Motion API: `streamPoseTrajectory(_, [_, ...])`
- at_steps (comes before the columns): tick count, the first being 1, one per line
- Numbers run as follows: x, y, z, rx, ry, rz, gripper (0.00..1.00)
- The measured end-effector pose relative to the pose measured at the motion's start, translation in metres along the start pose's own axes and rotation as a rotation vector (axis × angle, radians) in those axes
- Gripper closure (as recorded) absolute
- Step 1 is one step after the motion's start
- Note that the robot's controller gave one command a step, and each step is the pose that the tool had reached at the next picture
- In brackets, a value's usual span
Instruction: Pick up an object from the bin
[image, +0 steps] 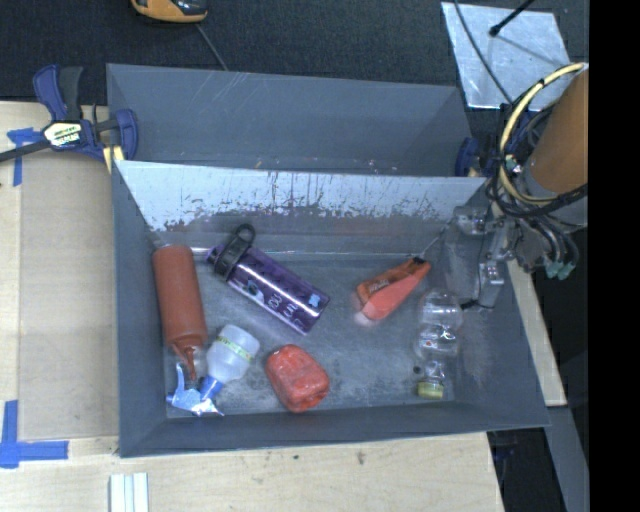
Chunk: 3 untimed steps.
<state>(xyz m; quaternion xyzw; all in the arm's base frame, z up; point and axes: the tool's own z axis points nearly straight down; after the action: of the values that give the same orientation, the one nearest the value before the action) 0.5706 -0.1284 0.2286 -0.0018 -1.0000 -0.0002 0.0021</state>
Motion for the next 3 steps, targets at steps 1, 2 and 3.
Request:
streamPoseTrajectory(1, [-0.001,0.001,-0.005,0.002,-0.008,-0.003,0.0])
streamPoseTrajectory(2, [-0.012,0.014,0.045,0.002,-0.015,0.029,0.0])
streamPoseTrajectory(3, [-0.013,0.027,0.114,0.0,-0.012,0.107,0.0])
